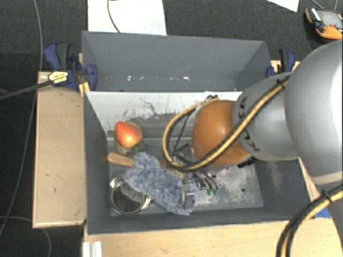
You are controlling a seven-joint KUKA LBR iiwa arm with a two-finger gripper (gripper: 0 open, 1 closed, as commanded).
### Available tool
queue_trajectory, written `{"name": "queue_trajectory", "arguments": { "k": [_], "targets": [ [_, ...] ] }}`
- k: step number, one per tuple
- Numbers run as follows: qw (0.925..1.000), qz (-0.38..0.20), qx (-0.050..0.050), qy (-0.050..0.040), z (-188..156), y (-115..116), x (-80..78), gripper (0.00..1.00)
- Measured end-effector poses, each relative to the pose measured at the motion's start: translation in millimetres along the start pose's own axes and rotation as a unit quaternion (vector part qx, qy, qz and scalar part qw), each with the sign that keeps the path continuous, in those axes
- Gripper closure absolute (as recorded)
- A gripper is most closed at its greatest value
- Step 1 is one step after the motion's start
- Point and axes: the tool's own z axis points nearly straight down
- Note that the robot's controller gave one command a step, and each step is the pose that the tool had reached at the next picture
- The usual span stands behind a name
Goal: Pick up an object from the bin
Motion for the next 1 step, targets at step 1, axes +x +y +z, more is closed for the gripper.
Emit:
{"name": "queue_trajectory", "arguments": {
  "k": [1],
  "targets": [
    [0.9997,-0.024,0.003,-0.0042,5.6,43.8,-15.3,0.0]
  ]
}}
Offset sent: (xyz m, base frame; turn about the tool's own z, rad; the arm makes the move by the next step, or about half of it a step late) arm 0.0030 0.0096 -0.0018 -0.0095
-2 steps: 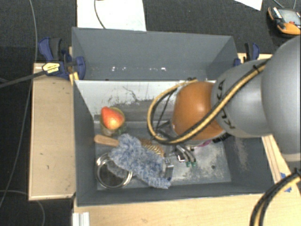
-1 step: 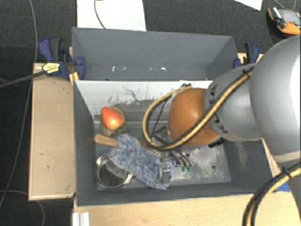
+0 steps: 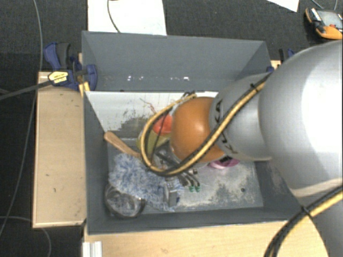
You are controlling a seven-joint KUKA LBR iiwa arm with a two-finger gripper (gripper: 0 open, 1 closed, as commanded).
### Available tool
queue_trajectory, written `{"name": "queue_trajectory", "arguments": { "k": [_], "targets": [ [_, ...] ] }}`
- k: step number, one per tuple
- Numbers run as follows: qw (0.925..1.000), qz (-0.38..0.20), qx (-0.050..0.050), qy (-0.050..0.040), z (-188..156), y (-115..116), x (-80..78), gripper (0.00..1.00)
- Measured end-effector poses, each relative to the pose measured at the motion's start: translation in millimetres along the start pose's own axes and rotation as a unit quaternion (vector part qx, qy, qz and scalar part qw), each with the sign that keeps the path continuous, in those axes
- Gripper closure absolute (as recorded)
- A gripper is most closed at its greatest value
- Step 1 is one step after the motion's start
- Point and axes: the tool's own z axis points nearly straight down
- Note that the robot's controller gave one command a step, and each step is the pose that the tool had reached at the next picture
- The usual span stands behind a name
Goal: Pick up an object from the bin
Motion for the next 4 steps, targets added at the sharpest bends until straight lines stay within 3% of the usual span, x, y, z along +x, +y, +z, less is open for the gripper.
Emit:
{"name": "queue_trajectory", "arguments": {
  "k": [1,3,4],
  "targets": [
    [0.9998,0.02,-0.002,-0.0033,-8,-33,8.1,1.0],
    [0.9998,0.02,-0.002,-0.0044,-20,-33,7.5,1.0],
    [0.9998,0.021,-0.001,-0.0008,-45,-34,9.1,1.0]
  ]
}}
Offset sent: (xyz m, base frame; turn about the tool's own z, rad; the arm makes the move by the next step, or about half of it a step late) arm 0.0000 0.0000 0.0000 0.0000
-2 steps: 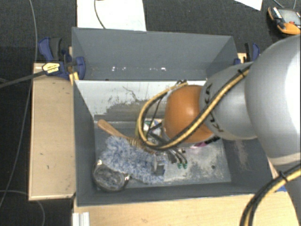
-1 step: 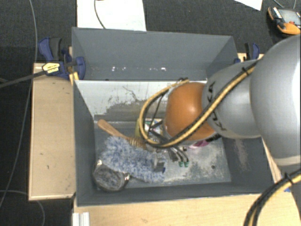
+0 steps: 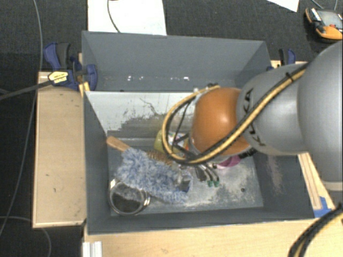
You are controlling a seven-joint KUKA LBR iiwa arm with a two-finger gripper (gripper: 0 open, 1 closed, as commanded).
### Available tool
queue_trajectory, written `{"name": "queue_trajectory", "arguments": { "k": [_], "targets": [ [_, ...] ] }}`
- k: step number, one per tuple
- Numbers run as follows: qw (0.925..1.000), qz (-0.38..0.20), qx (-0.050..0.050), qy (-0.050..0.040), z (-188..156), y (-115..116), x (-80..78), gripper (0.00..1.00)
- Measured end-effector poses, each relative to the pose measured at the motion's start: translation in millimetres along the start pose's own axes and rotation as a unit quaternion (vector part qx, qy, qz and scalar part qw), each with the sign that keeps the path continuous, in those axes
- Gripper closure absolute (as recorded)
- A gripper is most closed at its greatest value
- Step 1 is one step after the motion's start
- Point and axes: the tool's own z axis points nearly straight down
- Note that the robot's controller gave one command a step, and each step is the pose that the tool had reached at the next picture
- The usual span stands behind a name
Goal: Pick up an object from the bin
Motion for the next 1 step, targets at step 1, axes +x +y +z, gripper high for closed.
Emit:
{"name": "queue_trajectory", "arguments": {
  "k": [1],
  "targets": [
    [1.0,0.0,0.0,-0.0024,-27.8,-0.2,-1.6,1.0]
  ]
}}
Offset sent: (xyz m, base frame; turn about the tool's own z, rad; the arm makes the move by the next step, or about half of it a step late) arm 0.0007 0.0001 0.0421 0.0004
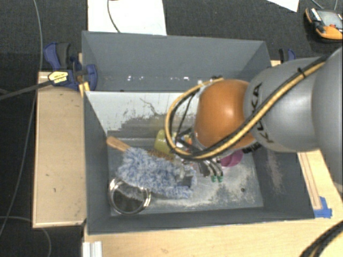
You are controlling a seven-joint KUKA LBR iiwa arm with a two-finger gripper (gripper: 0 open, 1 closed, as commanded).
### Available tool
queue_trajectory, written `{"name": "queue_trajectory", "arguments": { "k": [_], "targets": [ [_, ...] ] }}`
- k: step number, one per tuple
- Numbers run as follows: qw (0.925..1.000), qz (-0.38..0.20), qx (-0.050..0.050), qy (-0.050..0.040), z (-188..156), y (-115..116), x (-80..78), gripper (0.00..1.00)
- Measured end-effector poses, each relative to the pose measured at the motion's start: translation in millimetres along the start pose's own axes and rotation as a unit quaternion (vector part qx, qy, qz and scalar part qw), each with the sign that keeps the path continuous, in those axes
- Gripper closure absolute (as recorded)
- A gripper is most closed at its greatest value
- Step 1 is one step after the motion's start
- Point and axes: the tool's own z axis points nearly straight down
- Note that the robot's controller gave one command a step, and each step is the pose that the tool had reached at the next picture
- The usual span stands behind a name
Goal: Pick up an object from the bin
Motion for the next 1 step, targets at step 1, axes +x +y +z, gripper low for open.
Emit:
{"name": "queue_trajectory", "arguments": {
  "k": [1],
  "targets": [
    [1.0,0.0,0.0,-0.0004,-8.5,0.0,-0.5,1.0]
  ]
}}
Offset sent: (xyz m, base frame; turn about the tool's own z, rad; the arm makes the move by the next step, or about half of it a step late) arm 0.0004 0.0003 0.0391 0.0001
